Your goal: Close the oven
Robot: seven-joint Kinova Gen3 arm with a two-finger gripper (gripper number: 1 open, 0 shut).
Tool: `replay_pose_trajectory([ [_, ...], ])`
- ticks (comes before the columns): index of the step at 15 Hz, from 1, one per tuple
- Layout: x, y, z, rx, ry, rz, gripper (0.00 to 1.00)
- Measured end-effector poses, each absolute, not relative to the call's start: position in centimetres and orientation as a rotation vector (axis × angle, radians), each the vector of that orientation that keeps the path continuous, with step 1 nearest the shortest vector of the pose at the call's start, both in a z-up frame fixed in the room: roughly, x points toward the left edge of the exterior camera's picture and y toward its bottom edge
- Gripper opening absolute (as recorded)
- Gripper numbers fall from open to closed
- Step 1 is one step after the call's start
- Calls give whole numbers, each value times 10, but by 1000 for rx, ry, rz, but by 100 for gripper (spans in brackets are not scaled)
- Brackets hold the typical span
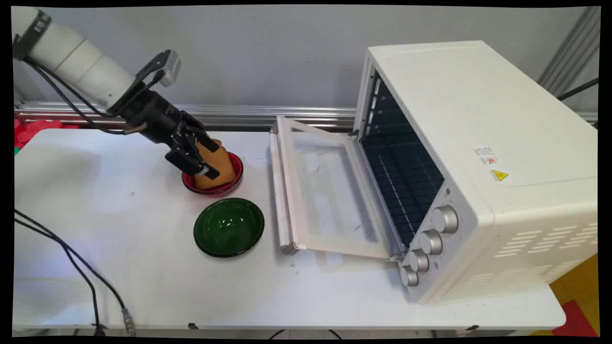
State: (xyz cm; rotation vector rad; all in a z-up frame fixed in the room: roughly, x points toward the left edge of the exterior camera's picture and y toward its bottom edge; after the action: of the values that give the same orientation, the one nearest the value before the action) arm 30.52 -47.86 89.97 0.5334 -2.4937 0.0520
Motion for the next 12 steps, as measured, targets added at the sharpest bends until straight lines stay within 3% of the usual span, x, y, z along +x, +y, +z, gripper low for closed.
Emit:
replay_pose_trajectory([
  [4, 300, -480, 899, 604, -2465, 19, 100],
  [5, 300, -480, 899, 609, -2464, 14, 0],
  [12, 302, -484, 879, 618, -2444, -4, 0],
])
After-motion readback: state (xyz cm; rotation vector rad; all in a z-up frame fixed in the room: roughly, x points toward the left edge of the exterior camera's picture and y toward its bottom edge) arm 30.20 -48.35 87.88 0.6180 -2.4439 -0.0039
